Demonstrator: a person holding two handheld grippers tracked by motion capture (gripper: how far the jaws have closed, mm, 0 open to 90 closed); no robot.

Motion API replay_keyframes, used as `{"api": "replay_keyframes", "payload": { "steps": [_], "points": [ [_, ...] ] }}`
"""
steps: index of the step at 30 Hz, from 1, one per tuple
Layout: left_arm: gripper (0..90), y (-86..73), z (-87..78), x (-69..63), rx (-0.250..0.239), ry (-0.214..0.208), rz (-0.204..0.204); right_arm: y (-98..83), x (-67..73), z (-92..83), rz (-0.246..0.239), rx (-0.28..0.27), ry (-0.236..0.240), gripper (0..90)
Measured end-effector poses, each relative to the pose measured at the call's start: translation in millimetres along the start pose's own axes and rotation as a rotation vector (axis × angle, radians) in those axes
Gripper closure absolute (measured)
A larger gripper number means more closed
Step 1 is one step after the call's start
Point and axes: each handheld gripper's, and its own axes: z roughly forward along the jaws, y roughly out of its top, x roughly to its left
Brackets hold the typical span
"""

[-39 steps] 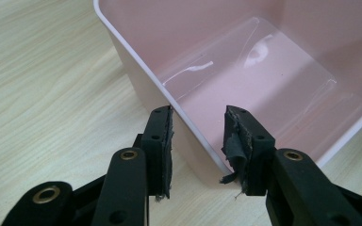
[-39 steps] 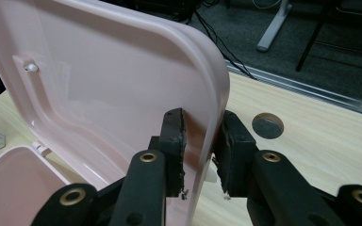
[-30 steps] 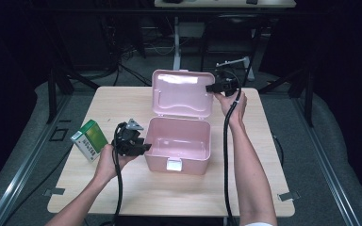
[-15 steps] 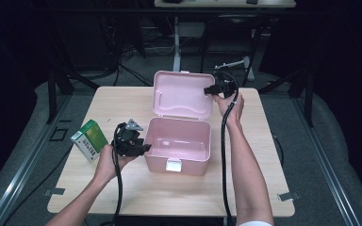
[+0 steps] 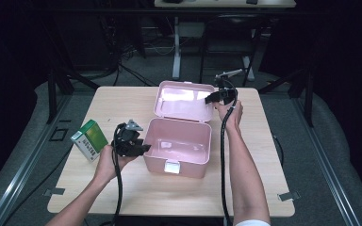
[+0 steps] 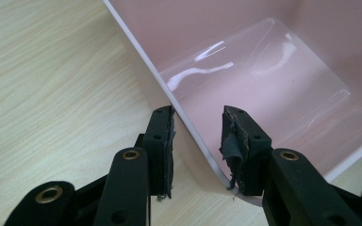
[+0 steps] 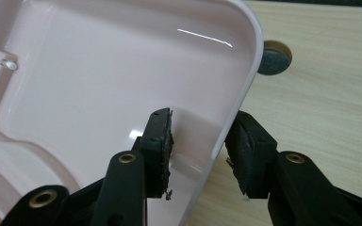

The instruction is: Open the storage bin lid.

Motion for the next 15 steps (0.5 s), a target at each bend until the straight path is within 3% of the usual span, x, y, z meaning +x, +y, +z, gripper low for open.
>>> {"api": "replay_keyframes", "payload": {
  "steps": [15],
  "points": [
    [63.2, -1.7, -2.1, -1.3, 0.0, -0.011, -0.003, -7.8, -3.4, 25.2, 0.029, 0.068, 0.039, 59.6]
  ]
}}
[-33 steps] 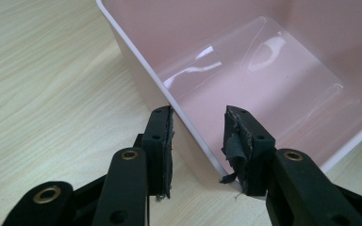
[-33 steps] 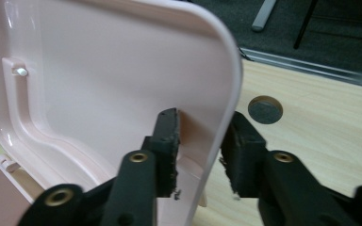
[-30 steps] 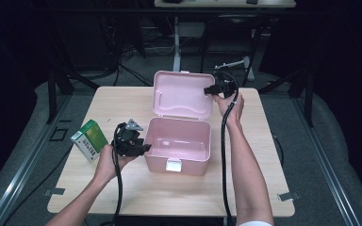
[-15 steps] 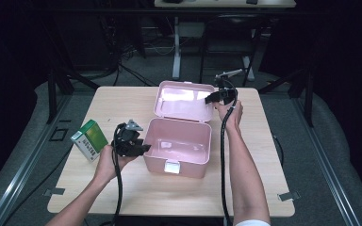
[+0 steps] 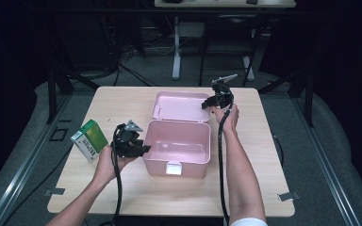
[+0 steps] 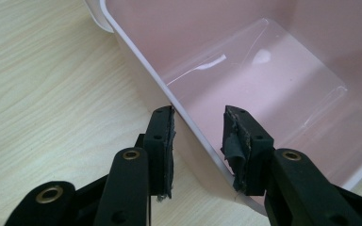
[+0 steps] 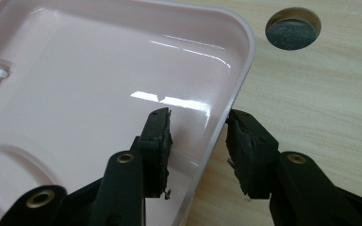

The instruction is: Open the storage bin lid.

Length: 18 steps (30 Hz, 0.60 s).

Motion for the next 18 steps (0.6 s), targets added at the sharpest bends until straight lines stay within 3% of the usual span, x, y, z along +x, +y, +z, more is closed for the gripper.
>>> {"api": "replay_keyframes", "payload": {
  "steps": [5, 13, 18],
  "points": [
    [63.0, -0.7, -0.2, -0.2, -0.003, 0.001, -0.004, -2.1, -5.1, 5.0, 0.035, 0.022, 0.036, 59.1],
    [62.9, -0.5, -0.2, -0.6, -0.002, 0.002, -0.003, -1.0, -2.1, 4.5, 0.013, 0.018, 0.015, 58.1],
    [63.0, -0.7, -0.6, -0.7, -0.002, 0.004, -0.005, 0.6, -0.2, -2.9, -0.011, 0.002, -0.005, 43.3]
  ]
}}
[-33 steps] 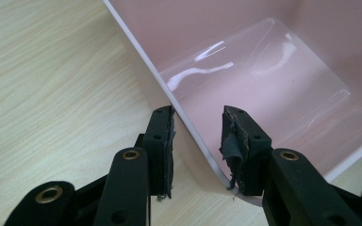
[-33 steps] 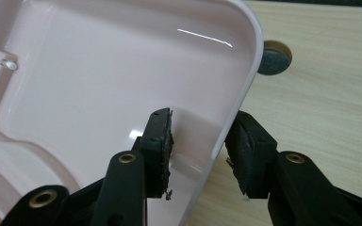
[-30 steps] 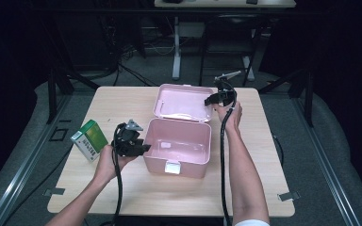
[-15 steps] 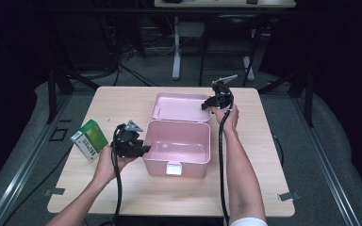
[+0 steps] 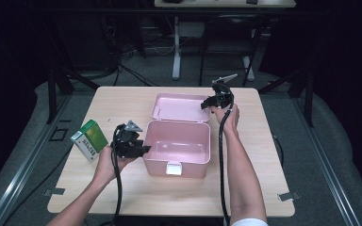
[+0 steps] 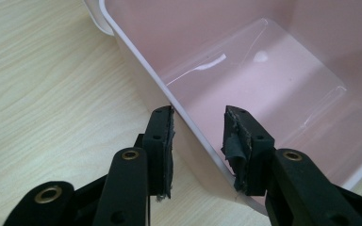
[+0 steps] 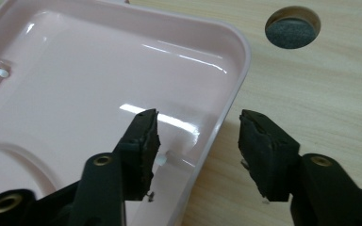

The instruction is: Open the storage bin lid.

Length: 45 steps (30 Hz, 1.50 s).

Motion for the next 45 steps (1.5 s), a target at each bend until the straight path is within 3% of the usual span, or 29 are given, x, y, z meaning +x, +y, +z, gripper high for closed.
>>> {"api": "replay_keyframes", "payload": {
  "steps": [5, 13, 21, 27, 29, 32, 34, 41, 45],
  "points": [
    [63.0, 0.1, -0.2, 0.0, 0.001, 0.0, 0.0, 1.8, 2.0, -17.9, -0.033, -0.031, -0.038, 33.1],
    [63.1, 0.2, -0.5, -0.3, 0.002, 0.001, 0.0, -6.0, 7.5, -54.4, -0.077, -0.052, 0.012, 28.2],
    [63.3, -0.1, -0.6, -0.4, 0.001, 0.001, -0.005, -33.3, 44.7, -86.5, -0.209, -0.03, 0.033, 29.6],
    [63.4, -0.3, -0.6, -0.6, -0.001, 0.003, -0.009, -64.0, 67.0, -85.9, -0.265, 0.019, 0.028, 33.8],
    [63.4, -0.3, -0.8, -0.5, 0.0, 0.003, -0.007, -73.0, 69.4, -82.6, -0.286, 0.045, 0.006, 36.9],
    [63.5, -0.6, -1.2, -0.4, -0.001, 0.0, -0.007, -81.6, 65.3, -75.6, -0.264, 0.082, 0.008, 41.9],
    [63.5, -0.8, -1.2, -0.3, -0.002, -0.002, -0.008, -87.0, 62.5, -70.6, -0.26, 0.089, 0.013, 49.9],
    [63.2, -0.9, -1.6, -1.6, -0.002, 0.0, -0.01, -90.8, 53.1, -64.2, -0.254, 0.035, 0.018, 72.6],
    [62.0, -0.2, -1.6, -2.8, -0.002, -0.004, -0.011, -90.1, 49.7, -62.1, -0.262, 0.003, 0.021, 74.8]
  ]
}}
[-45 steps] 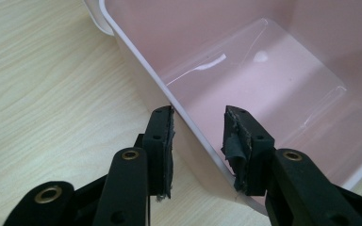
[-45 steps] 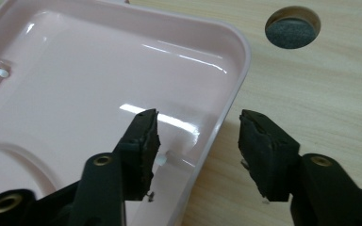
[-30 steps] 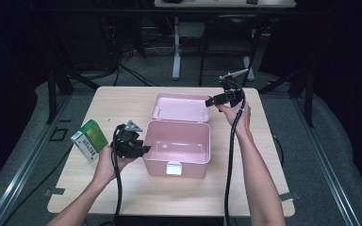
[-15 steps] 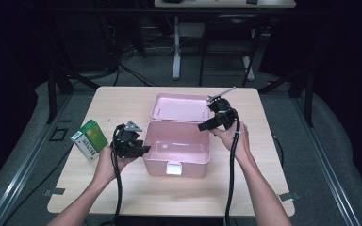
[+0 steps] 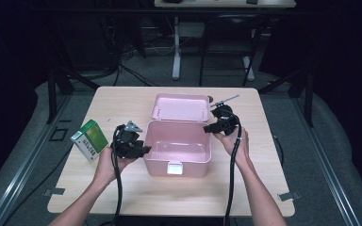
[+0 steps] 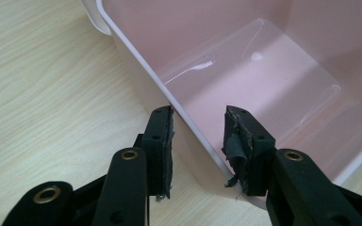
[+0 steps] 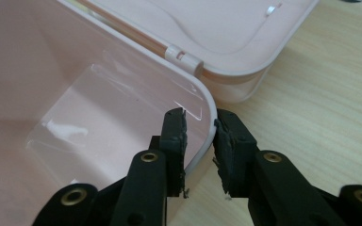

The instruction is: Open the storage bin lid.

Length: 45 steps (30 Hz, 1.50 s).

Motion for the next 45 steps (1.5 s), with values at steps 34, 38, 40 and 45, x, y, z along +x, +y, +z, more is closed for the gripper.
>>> {"api": "replay_keyframes", "payload": {
  "steps": [34, 38, 40, 45],
  "points": [
    [25.4, 8.1, -22.1, 9.8, -0.001, -0.089, 0.036, -0.9, -2.9, -11.9, 0.005, -0.065, 0.028, 37.7],
    [15.0, 9.7, -32.1, 15.8, 0.009, -0.08, 0.048, -5.5, -2.2, -28.3, -0.001, -0.087, 0.033, 25.5],
    [12.9, 10.2, -36.0, 18.3, 0.015, -0.075, 0.058, -9.4, -1.3, -37.1, -0.008, -0.1, 0.019, 20.4],
    [3.3, 11.2, -47.3, 26.2, 0.039, -0.058, 0.074, -25.8, -0.3, -58.3, -0.009, -0.096, -0.016, 14.1]
  ]
}}
